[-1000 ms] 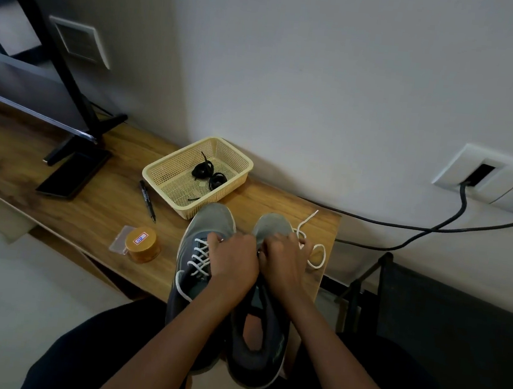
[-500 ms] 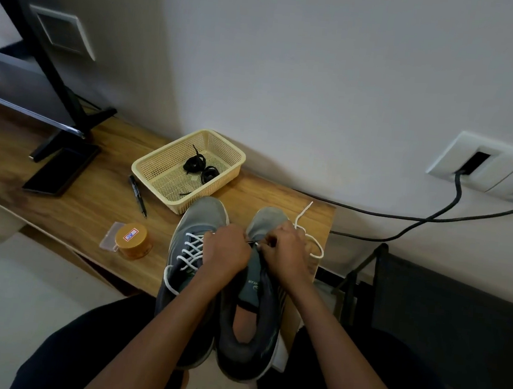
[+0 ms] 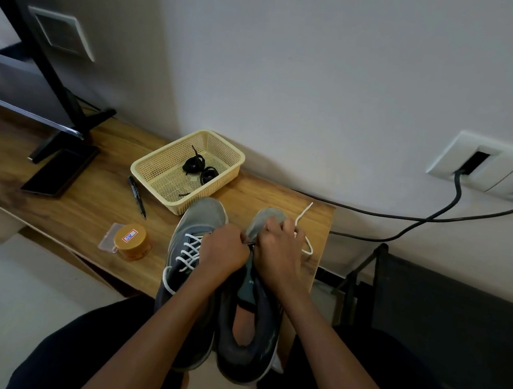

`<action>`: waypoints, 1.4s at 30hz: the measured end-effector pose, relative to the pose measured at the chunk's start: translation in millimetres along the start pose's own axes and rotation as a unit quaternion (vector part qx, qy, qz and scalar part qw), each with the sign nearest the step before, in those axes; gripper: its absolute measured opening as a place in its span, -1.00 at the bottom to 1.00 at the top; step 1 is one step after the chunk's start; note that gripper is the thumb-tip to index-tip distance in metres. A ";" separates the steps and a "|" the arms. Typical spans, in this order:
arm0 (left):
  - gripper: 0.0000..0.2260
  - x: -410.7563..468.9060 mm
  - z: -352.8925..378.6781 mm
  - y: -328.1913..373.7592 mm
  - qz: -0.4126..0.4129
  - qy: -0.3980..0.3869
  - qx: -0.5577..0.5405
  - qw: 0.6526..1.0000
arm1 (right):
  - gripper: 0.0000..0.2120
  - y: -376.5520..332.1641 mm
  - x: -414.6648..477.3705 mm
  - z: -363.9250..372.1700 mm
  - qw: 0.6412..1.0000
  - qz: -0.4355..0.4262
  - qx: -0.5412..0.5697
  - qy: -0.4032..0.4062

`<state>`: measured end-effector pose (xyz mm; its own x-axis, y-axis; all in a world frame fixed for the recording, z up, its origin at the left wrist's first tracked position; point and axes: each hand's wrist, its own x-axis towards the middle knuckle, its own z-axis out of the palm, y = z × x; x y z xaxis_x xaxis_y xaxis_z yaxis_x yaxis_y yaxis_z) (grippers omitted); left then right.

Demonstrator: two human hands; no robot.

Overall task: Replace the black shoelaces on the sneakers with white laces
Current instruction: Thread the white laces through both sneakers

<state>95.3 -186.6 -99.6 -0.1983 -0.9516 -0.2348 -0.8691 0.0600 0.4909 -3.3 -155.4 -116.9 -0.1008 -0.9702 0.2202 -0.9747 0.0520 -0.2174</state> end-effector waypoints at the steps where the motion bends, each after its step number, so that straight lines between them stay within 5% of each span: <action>1: -0.87 -0.8 -0.5 -0.3 0.006 -0.003 -0.006 1.000 | -0.90 0.5 -1.0 4.6 1.000 0.008 0.014 0.017; 8: -0.82 -1.8 -2.3 -1.0 0.028 -0.027 -0.009 0.999 | -0.92 6.2 -7.4 14.8 0.982 0.089 0.162 0.035; 14: -0.83 -1.4 -2.3 -3.0 0.022 -0.027 -0.012 0.999 | -0.84 17.1 -4.9 -1.0 0.994 0.034 0.084 -0.061; 30: -0.76 4.0 -0.3 -4.9 0.028 -0.029 0.017 0.999 | -0.94 8.3 -6.0 9.8 0.988 0.078 0.133 0.024; 37: -0.84 0.4 -3.6 2.8 0.039 0.048 0.057 0.996 | -0.66 21.4 -11.6 -10.9 0.972 0.200 0.119 0.019; 42: -0.86 -0.8 -2.9 4.9 0.013 0.064 0.028 0.997 | -0.64 26.3 -23.7 -20.3 0.940 0.291 0.133 -0.113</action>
<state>92.5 -186.4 -94.5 -0.1654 -0.9798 -0.1120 -0.8891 0.0990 0.4470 -30.5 -126.2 -108.5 -0.5282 -0.8224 -0.2112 -0.6791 0.5585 -0.4763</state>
